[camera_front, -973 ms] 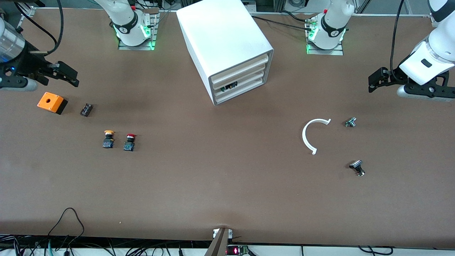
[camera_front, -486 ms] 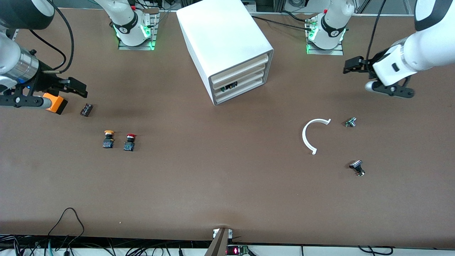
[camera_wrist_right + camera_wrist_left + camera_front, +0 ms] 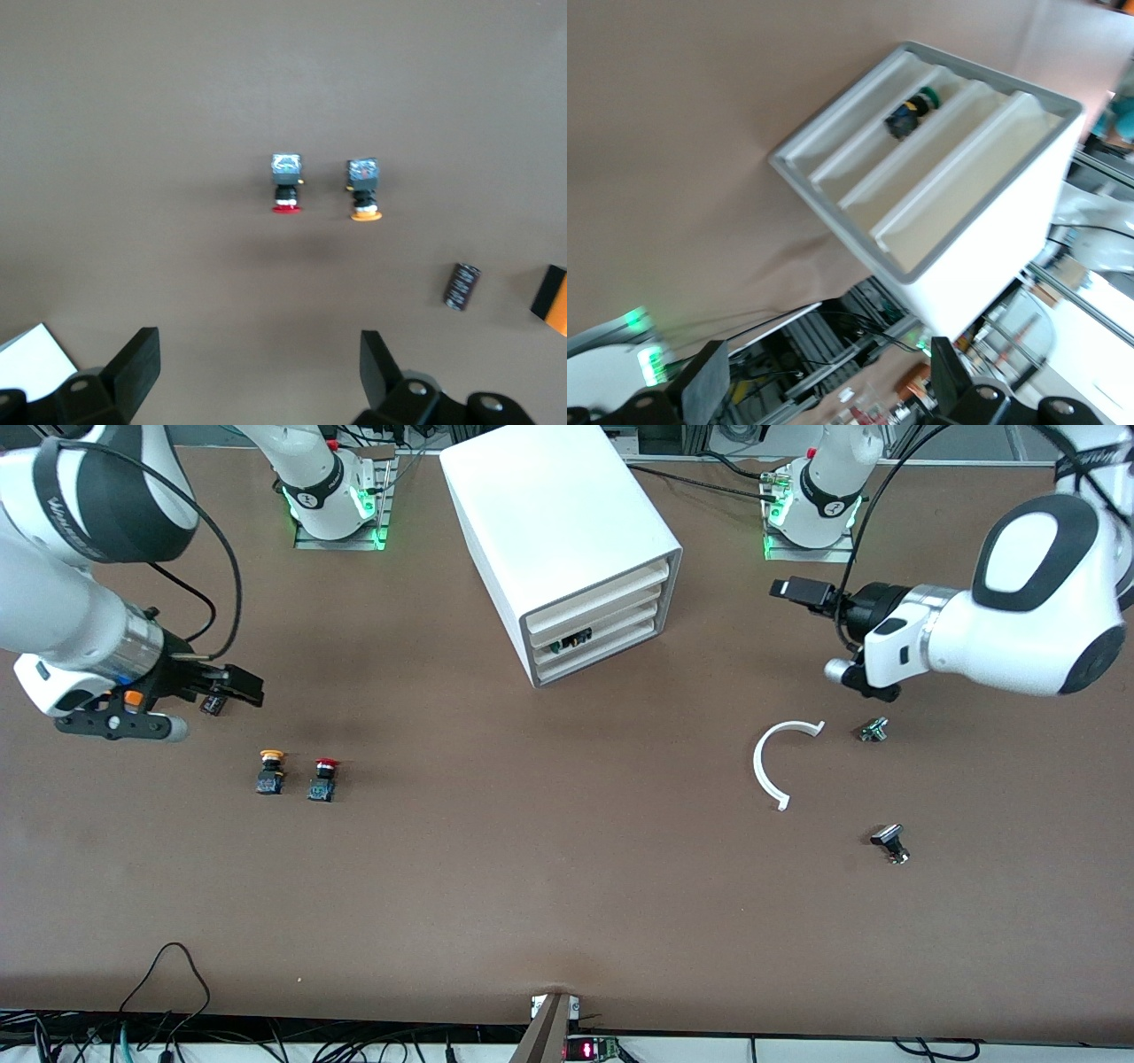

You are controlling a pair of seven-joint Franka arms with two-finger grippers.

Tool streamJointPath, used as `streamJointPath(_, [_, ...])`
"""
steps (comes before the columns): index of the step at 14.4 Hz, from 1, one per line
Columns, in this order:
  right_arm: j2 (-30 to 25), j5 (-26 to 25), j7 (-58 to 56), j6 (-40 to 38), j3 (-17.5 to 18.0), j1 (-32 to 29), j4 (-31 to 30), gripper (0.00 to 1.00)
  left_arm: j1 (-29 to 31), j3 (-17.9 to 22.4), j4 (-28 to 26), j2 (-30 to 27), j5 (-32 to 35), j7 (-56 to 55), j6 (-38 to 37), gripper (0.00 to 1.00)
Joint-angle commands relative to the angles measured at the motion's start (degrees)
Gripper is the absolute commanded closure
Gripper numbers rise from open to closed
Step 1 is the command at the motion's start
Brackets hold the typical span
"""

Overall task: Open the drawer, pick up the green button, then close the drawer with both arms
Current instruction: 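Reach the left gripper toward the drawer while the right gripper rises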

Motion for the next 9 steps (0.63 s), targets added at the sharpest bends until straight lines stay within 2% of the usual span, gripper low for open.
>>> streamJointPath(1, [2.05, -0.22, 1.66, 1.18, 0.1, 0.19, 1.19, 0.0, -1.28, 0.09, -0.17, 3.1, -3.3, 13.54, 6.8, 0.0])
streamJointPath(2, [2.75, -0.22, 1.84, 2.15, 0.1, 0.19, 1.1, 0.0, -1.64, -0.08, -1.22, 4.24, -3.65, 20.48, 10.78, 0.0])
streamJointPath(4, [3.98, -0.14, 1.93, 4.52, 0.1, 0.19, 1.1, 0.0, -1.73, -0.26, -2.71, 6.97, -5.93, 29.66, 13.88, 0.0])
streamJointPath(6, [5.3, -0.14, 1.93, 5.49, 0.1, 0.19, 1.1, 0.0, -1.82, -0.7, -7.79, 6.63, -10.57, 32.4, 18.26, 0.0])
streamJointPath(9, [6.53, 0.21, 2.46, 6.2, 0.19, 0.28, 1.1, 0.0, -1.56, -2.37, -15.18, 6.54, -19.01, 42.41, 24.16, 0.0])
